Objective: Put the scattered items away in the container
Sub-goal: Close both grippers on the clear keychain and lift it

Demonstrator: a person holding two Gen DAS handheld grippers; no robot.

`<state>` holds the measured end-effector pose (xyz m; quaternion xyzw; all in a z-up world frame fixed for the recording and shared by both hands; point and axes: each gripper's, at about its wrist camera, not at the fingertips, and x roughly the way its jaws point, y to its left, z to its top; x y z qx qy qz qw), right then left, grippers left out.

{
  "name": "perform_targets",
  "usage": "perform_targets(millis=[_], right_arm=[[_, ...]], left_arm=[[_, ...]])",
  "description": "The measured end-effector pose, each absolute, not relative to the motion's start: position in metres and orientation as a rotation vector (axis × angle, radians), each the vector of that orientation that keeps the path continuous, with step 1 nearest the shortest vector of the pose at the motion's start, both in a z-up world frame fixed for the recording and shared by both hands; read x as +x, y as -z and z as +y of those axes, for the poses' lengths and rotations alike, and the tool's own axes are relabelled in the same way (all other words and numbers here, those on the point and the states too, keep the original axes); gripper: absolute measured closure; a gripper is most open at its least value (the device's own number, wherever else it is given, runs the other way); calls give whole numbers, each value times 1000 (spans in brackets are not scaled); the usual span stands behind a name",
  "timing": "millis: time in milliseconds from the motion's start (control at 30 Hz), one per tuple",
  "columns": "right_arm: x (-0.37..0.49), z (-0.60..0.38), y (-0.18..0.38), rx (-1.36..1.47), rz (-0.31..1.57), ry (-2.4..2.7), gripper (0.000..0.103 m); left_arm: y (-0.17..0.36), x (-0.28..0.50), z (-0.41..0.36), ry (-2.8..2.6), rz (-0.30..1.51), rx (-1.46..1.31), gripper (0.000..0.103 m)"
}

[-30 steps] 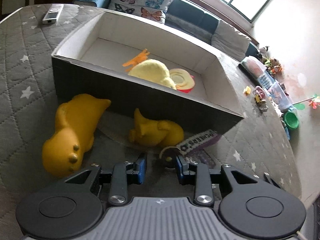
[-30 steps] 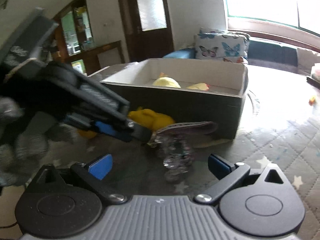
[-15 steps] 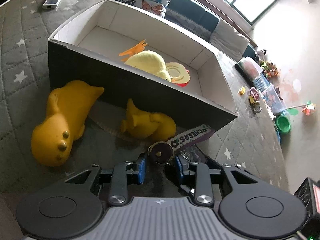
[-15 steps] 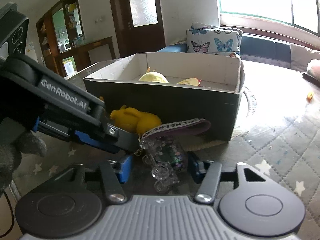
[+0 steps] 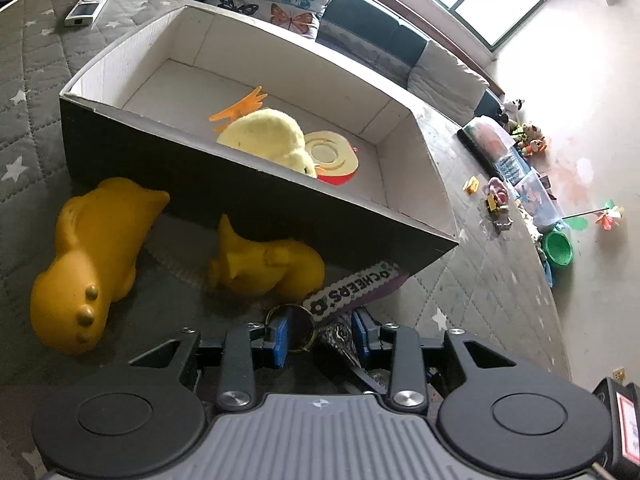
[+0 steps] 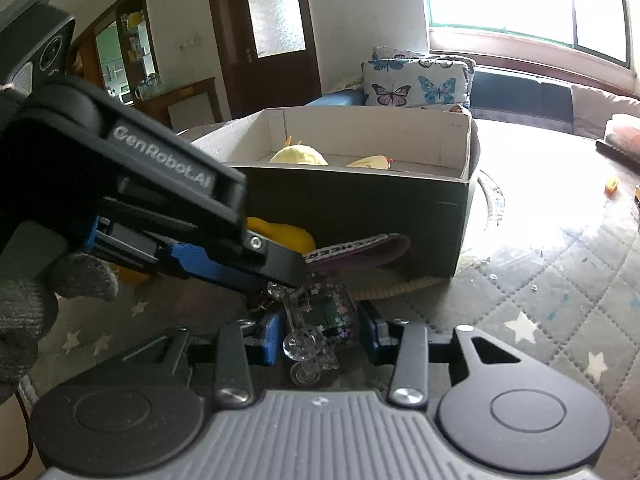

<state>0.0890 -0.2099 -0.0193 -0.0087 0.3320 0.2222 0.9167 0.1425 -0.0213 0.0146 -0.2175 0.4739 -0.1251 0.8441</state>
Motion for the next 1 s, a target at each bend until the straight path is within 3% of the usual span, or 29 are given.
perform_targets(millis=[533,633,700,800,933,1000], right_arm=[[84,-209,19,-3,676,-441,65],[83,-211,19,8,674,-438,66],[81,-212,18,16,672,-434,66],[80,-216,18,32,671,-433,66],[78,-218,18,36,671,-432,66],[78,-217,18,31,670,-433,66]], left_arm=[[-8,140,-19,209,937,-590,64],[-8,137,-22,221,920,-558,71],[-7,136,-24,229,909,-536,82],[-7,137,-22,249,917,-541,83],[-12,137,-27,287,925,-487,78],[-13,138,-29,293,925,-476,70]])
